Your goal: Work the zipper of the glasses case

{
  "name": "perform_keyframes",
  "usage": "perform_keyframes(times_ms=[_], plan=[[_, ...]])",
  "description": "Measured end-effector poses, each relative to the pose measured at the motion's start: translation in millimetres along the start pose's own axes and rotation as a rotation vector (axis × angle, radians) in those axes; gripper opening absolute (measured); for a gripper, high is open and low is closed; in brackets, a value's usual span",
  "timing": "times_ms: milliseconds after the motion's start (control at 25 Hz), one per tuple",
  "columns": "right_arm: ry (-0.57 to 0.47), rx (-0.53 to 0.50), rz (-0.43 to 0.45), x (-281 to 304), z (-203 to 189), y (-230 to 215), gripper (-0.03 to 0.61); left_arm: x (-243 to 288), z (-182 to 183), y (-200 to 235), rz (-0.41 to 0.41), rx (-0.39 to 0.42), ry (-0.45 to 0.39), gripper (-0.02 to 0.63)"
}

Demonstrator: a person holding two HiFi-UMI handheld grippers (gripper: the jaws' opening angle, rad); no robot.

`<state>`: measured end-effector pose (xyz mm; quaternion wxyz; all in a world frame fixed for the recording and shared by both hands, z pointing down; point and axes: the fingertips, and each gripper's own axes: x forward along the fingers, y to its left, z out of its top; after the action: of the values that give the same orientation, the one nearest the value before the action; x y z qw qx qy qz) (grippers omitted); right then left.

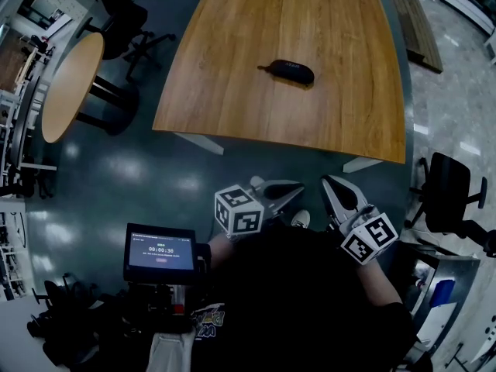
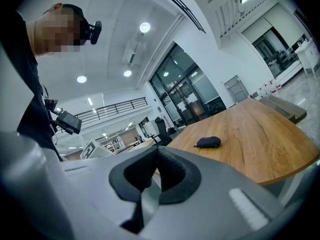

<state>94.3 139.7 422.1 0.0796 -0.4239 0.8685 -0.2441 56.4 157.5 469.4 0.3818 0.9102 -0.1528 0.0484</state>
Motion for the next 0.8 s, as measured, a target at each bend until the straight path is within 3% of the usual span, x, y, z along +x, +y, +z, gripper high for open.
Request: perform_keyframes(times_ms=[800], plan=[[-0.009, -0.007, -0.001, -4.3, 2.7, -1.2, 0.006, 4.3, -0.6, -2.5, -0.008, -0.002, 0.008, 0.002]])
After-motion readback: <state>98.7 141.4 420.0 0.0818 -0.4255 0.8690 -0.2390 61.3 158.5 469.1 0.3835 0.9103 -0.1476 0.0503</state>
